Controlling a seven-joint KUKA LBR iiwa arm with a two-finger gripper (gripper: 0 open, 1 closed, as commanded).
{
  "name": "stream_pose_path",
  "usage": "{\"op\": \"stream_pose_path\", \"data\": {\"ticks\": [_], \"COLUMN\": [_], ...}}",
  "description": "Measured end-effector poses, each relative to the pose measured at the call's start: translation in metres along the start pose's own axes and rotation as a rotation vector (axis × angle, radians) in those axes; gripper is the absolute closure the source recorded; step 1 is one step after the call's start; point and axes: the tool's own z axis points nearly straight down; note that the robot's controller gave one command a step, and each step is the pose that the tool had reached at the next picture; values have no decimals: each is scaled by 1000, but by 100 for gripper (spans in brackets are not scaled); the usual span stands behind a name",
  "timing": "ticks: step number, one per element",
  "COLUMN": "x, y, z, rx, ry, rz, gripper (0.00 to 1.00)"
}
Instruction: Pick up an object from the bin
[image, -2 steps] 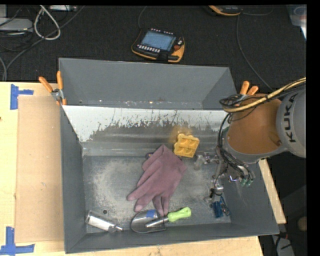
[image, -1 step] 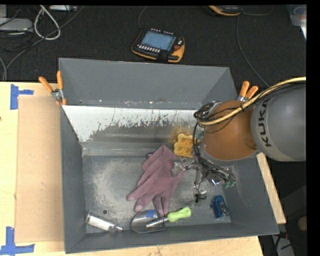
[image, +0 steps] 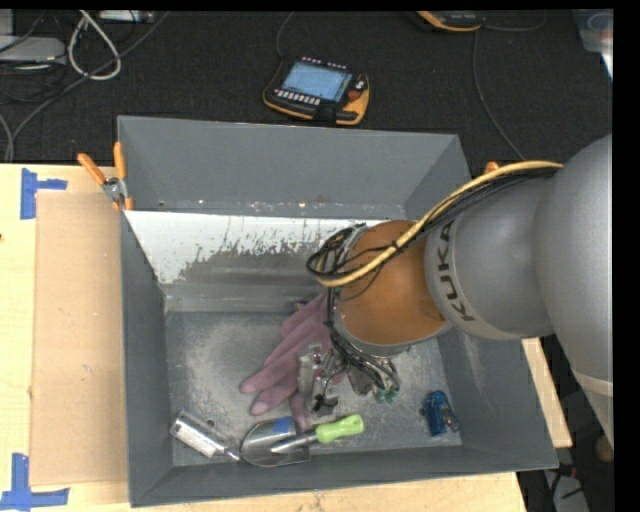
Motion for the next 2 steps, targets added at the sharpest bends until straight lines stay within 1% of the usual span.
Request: {"op": "stream_pose_path", "data": {"ticks": [1,2], "x": [0,0], "y": [0,0], "z": [0,0], "rx": [1,1], "ry": [0,0], "rz": [-1,-3], "gripper": [0,100]}}
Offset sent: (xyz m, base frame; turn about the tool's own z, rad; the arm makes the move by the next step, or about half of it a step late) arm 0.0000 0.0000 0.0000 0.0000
